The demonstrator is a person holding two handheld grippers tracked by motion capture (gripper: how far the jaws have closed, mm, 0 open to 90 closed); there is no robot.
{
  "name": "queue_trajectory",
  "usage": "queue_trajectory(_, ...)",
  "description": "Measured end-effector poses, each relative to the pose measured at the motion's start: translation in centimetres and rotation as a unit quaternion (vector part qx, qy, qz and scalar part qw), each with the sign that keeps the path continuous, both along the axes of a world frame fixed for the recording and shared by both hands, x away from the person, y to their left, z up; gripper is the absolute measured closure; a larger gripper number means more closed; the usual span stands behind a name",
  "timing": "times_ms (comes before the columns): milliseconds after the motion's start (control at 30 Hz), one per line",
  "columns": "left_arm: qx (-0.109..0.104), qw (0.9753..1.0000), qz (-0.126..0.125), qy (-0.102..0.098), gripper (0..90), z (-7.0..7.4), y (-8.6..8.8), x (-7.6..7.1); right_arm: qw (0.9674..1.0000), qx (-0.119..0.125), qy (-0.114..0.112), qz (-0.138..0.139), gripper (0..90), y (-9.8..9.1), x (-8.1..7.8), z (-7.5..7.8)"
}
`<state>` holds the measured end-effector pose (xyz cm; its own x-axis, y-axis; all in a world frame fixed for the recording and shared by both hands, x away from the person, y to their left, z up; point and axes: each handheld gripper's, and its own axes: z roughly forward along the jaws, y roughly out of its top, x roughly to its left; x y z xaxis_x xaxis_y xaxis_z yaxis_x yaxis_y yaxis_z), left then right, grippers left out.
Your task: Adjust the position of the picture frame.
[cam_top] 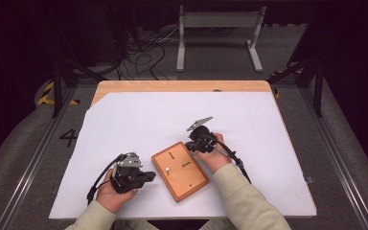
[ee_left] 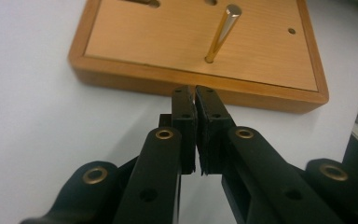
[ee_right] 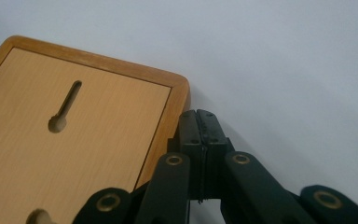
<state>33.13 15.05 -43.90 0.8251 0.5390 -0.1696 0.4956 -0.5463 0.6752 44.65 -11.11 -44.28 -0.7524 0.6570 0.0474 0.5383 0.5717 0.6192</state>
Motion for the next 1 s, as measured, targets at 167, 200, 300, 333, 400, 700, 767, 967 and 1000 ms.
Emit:
queue_trajectory(167,0.005,0.9995,-0.029,0.009,89.2,-0.1,-0.7,-0.3,0.9996,-0.003,-0.026,-0.012,90.0,-0.3,-0.2,0.7)
queue_trajectory(200,0.003,0.9993,-0.035,0.012,89.6,-0.1,-0.8,-0.3,0.9993,0.006,-0.031,-0.018,90.0,-1.0,-0.4,1.1)
queue_trajectory(300,0.01,0.9977,-0.059,0.031,89.9,-0.4,-1.8,-0.4,0.9986,0.016,-0.04,-0.03,90.0,-2.9,-1.1,1.9)
queue_trajectory(333,0.014,0.9963,-0.075,0.041,90.0,-0.4,-2.2,-0.5,0.9982,0.021,-0.043,-0.037,90.0,-3.8,-1.4,2.3)
queue_trajectory(400,0.019,0.9944,-0.094,0.044,90.0,-0.6,-2.8,-0.6,0.9972,0.033,-0.047,-0.048,90.0,-5.2,-2.0,2.8)
queue_trajectory(700,0.041,0.987,-0.141,0.064,90.0,-1.3,-5.1,-0.6,0.9938,0.054,-0.066,-0.072,90.0,-9.5,-5.1,4.0)
queue_trajectory(767,0.046,0.9876,-0.14,0.053,90.0,-1.3,-5.9,-0.8,0.9928,0.059,-0.068,-0.079,90.0,-10.3,-5.7,4.0)
queue_trajectory(967,0.039,0.9882,-0.144,0.035,90.0,-1.3,-8.8,-0.5,0.9902,0.068,-0.068,-0.102,90.0,-12.3,-6.7,4.1)
queue_trajectory(1000,0.039,0.9884,-0.143,0.03,90.0,-1.3,-9.4,-0.4,0.9901,0.067,-0.07,-0.102,90.0,-12.5,-6.8,4.1)
